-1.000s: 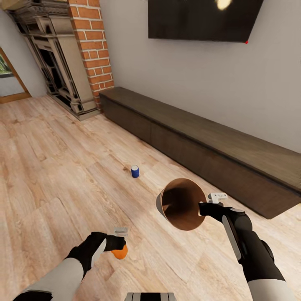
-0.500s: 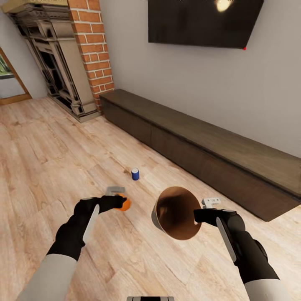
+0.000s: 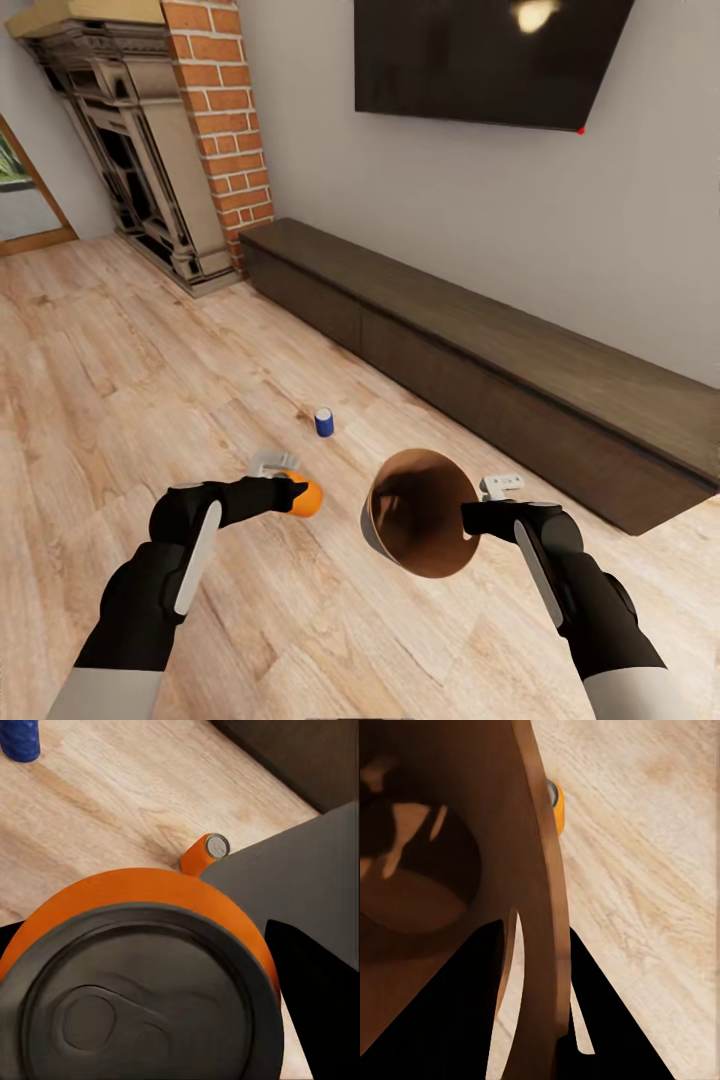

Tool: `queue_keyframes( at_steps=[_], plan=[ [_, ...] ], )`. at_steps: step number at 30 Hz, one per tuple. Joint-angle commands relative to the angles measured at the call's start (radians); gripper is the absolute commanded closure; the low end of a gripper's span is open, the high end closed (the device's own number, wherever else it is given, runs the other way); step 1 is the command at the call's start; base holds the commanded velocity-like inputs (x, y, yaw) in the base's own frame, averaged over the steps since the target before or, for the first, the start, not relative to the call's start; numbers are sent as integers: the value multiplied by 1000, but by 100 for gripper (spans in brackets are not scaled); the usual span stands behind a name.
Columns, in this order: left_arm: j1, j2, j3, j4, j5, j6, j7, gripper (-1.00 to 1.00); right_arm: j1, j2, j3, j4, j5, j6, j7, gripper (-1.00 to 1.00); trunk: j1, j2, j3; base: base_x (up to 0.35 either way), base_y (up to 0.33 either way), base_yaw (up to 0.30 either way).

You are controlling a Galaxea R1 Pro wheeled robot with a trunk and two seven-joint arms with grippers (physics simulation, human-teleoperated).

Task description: Put the three can of soda from the living room inside the tash can in the kitchen.

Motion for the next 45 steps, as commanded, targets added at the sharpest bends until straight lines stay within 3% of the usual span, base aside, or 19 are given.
queue_keyframes(
  at_steps=[1, 24, 30, 33, 35, 40, 43, 45],
  plan=[
    [0, 0, 0, -2, -3, 2, -8, 100, 0, 0, 0, 0, -24, 2, 6, 100, -4, 7, 3, 0, 0, 0],
    [6, 0, 0, -16, -3, 2, -99, 100, 0, -1, 1, -1, -24, 2, 6, 100, -12, 21, 10, 0, 0, 0],
    [32, 1, 3, -58, -4, 3, -235, 100, 0, 0, 1, 3, -24, 2, 6, 100, -12, 21, 10, 0, 0, 0],
    [84, 2, 4, -98, -3, 2, -339, 100, 0, 0, 8, 29, -23, 2, 5, 100, -12, 21, 10, 0, 0, 0],
    [143, 2, 8, -111, -4, 0, -435, 100, 0, 0, 34, 53, -23, 2, 4, 100, -12, 21, 10, 0, 0, 0],
    [179, 13, 13, -118, -3, -2, -518, 100, 0, 1, 61, 70, -23, 2, -28, 100, -12, 21, 10, 0, 0, 0],
    [187, 34, 58, -120, -3, -2, -589, 100, 0, 1, 69, 80, -25, 2, -78, 100, -12, 21, 10, 0, 0, 0],
    [191, 45, 124, -120, -3, -3, -651, 100, 0, 2, 88, 88, -25, 2, -104, 100, -12, 21, 10, 0, 0, 0]
  ],
)
